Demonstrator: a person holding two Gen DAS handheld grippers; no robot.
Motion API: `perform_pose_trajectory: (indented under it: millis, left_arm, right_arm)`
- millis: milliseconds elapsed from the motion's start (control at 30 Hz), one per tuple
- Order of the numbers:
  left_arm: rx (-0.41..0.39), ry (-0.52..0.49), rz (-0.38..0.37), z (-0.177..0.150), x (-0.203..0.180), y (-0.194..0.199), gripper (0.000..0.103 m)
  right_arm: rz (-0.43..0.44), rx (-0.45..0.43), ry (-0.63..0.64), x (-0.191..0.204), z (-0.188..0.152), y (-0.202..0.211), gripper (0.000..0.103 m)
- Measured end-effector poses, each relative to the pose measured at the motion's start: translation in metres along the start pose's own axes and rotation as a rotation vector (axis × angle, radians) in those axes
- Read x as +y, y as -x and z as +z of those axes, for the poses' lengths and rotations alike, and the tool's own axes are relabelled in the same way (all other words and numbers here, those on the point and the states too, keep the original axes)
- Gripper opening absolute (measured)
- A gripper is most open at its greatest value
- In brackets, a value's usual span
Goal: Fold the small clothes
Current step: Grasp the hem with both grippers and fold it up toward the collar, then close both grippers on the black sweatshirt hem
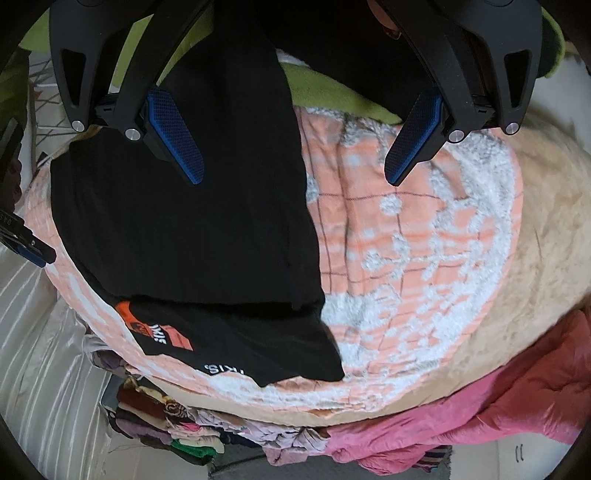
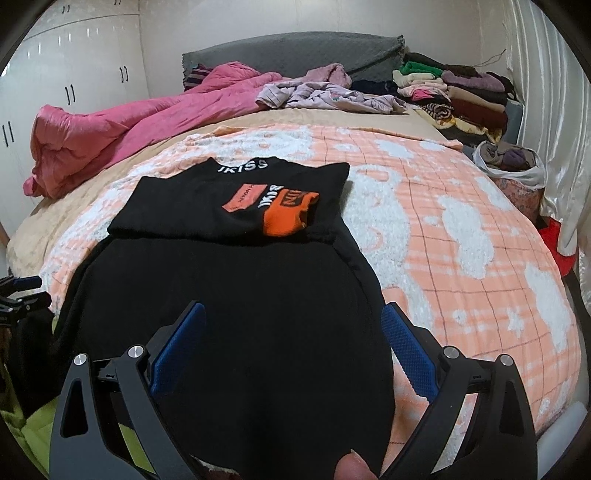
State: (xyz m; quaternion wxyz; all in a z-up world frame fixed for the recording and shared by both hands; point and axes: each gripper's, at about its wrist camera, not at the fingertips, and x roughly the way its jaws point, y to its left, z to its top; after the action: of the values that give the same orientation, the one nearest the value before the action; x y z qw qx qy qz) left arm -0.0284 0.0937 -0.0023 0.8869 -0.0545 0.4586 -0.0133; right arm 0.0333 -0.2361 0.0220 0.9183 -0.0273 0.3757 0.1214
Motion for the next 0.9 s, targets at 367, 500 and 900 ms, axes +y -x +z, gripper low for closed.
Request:
perform_pose_trajectory:
  millis: [367, 500, 900]
  left_arm:
    - [0.036, 0.027, -0.047, -0.014, 0.001, -0.004, 0.083]
    - [0.045, 0.032, -0.055, -0.018, 0.001, -0.004, 0.077]
    - [0.147, 0.029, -0.117, -0.033, -0.006, -0.025, 0.055]
  right_arm:
    - [-0.038, 0.052, -0.018, -0.018, -0.016, -0.001, 0.095]
    - [-0.048, 0.07, -0.029, -0.025, -0.022, -0.001, 0.095]
    - [-0.075, 0.129, -0.031, -0.039, -0.047, -0.005, 0.095]
